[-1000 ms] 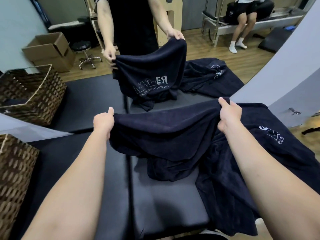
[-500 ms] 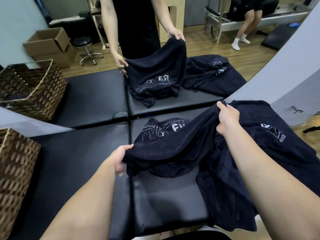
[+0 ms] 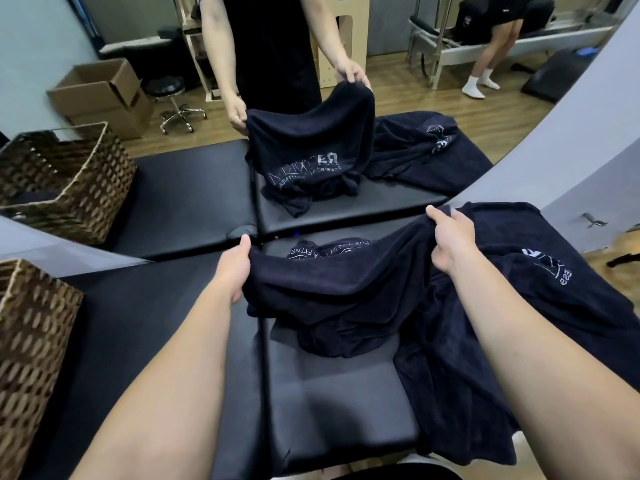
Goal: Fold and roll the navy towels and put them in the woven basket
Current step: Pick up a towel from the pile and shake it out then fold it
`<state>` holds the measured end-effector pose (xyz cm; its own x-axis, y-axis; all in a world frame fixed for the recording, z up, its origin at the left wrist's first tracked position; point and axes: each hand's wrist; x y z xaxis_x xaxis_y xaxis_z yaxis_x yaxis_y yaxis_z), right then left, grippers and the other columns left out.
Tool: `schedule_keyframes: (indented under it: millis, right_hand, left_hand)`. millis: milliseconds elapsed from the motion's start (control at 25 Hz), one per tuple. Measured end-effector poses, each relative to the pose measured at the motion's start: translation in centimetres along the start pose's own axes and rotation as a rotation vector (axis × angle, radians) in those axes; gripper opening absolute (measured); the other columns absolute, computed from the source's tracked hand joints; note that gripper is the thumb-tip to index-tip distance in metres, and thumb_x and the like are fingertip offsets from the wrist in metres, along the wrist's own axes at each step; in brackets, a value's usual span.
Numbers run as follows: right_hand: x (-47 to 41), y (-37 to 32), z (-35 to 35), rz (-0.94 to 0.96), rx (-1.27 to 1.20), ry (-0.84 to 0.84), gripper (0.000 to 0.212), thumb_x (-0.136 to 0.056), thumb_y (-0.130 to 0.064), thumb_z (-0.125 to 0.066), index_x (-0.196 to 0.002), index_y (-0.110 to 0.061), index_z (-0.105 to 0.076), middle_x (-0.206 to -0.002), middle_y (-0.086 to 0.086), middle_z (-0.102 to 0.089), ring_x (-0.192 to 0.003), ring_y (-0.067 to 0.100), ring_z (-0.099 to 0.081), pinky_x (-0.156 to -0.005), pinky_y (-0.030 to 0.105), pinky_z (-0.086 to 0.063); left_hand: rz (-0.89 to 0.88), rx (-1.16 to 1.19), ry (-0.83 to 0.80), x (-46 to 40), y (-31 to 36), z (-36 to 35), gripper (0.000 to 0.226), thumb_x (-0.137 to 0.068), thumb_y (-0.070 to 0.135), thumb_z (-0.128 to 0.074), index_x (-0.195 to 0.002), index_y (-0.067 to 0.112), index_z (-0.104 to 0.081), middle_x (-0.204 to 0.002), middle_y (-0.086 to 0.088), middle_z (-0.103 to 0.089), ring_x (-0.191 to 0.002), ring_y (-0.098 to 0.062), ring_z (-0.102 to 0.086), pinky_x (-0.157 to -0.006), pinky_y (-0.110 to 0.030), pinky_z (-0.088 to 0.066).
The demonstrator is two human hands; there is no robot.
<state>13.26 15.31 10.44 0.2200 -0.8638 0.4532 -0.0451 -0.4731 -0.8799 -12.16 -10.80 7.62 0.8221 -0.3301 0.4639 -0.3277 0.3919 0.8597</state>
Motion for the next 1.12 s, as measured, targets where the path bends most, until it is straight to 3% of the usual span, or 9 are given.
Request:
schedule_keyframes:
  millis: [120, 200, 320, 480, 640, 720, 840, 1000, 1120]
  right_hand:
    - [0.4, -1.7, -0.4, 0.104, 0.01, 0.012, 0.074, -0.092, -0.012, -0.067, -0.155, -0.031, -0.033, -0.15, -0.003, -0.041, -0.131, 0.015, -0.048, -0.115, 0.043, -0.04]
    - [0.6, -3.8, -0.5, 0.171, -0.058, 0.065, 0.068, -0.093, -0.006, -0.063, -0.151, -0.033, -0.04, -0.14, -0.002, -0.045, -0.127, 0.014, -0.052, -0.115, 0.042, -0.041]
    - [0.8, -7.7, -0.7, 0.259, -0.165, 0.125, 0.061, -0.094, -0.006, -0.058, -0.147, -0.032, -0.044, -0.134, -0.002, -0.049, -0.127, 0.016, -0.054, -0.112, 0.041, -0.044]
    - [1.9, -12.5, -2.0, 0.384, -0.225, 0.148, 0.053, -0.098, -0.002, -0.051, -0.144, -0.027, -0.048, -0.101, -0.016, -0.054, -0.097, 0.004, -0.061, -0.09, 0.018, -0.052]
    - [2.5, -15.0, -3.4, 0.488, -0.203, 0.196, 0.044, -0.097, 0.001, -0.045, -0.131, -0.022, -0.059, -0.093, -0.014, -0.051, -0.074, -0.004, -0.05, -0.062, 0.002, -0.041]
    - [2.5, -15.3, -3.9, 0.483, -0.192, 0.207, 0.042, -0.095, 0.002, -0.044, -0.127, -0.02, -0.061, -0.098, -0.011, -0.054, -0.077, -0.004, -0.05, -0.061, 0.001, -0.04]
    - [2.5, -14.4, -4.4, 0.412, -0.208, 0.226, 0.041, -0.094, 0.001, -0.044, -0.12, -0.023, -0.064, -0.113, -0.007, -0.059, -0.092, 0.004, -0.058, -0.072, 0.009, -0.048]
    - [2.0, -13.1, -4.0, 0.334, -0.246, 0.271, 0.044, -0.091, 0.003, -0.04, -0.119, -0.02, -0.064, -0.103, -0.008, -0.059, -0.075, 0.002, -0.056, -0.052, 0.008, -0.045]
    - [1.5, -13.7, -3.9, 0.387, -0.206, 0.288, 0.041, -0.089, 0.002, -0.04, -0.113, -0.022, -0.063, -0.104, -0.009, -0.058, -0.08, 0.001, -0.055, -0.056, 0.005, -0.044]
  left_hand:
    - [-0.176, -0.041, 0.097, -0.5, 5.5, 1.0, 0.042, -0.102, 0.051, -0.045, -0.108, 0.014, -0.064, -0.119, -0.005, -0.066, -0.109, -0.024, -0.061, -0.102, -0.039, -0.048]
    - [-0.332, -0.128, 0.164, -0.2, 9.6, 2.1, 0.04, -0.103, 0.05, -0.043, -0.094, 0.015, -0.061, -0.104, -0.004, -0.06, -0.096, -0.021, -0.055, -0.09, -0.036, -0.048]
    - [-0.634, -0.171, 0.356, 1.0, 15.5, 3.7, 0.047, -0.105, 0.043, -0.044, -0.071, 0.011, -0.048, -0.078, -0.007, -0.046, -0.076, -0.015, -0.039, -0.066, -0.031, -0.03]
    - [-0.913, -0.215, 0.576, 4.0, 22.7, 5.9, 0.053, -0.101, 0.048, -0.04, -0.059, 0.017, -0.029, -0.058, -0.002, -0.036, -0.061, -0.017, -0.033, -0.066, -0.043, -0.03]
    - [-0.838, -0.383, 0.657, 4.9, 25.3, 8.1, 0.056, -0.103, 0.05, -0.034, -0.071, 0.007, -0.05, -0.103, -0.031, -0.062, -0.097, -0.041, -0.06, -0.078, -0.042, -0.042]
    - [-0.662, -0.371, 0.544, 4.0, 24.2, 8.0, 0.06, -0.106, 0.048, -0.031, -0.109, -0.001, -0.066, -0.127, -0.028, -0.061, -0.118, -0.039, -0.059, -0.096, -0.039, -0.046]
    - [-0.424, -0.37, 0.382, 1.8, 19.5, 6.9, 0.07, -0.107, 0.052, -0.027, -0.141, -0.005, -0.05, -0.146, -0.024, -0.051, -0.133, -0.038, -0.051, -0.11, -0.039, -0.042]
    - [-0.435, -0.453, 0.363, 1.5, 15.4, 5.9, 0.07, -0.107, 0.053, -0.029, -0.124, -0.006, -0.062, -0.137, -0.025, -0.057, -0.128, -0.038, -0.052, -0.104, -0.036, -0.038]
    - [-0.597, -0.418, 0.399, 1.3, 17.4, 6.1, 0.063, -0.104, 0.054, -0.038, -0.068, 0.006, -0.056, -0.081, -0.016, -0.059, -0.09, -0.038, -0.056, -0.087, -0.043, -0.044]
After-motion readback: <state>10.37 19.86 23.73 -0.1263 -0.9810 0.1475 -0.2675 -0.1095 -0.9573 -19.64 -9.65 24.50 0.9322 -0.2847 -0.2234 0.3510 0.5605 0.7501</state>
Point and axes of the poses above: each hand's wrist, its own x-axis away from the middle knuckle, its own z-axis out of the back of the hand, y = z × x
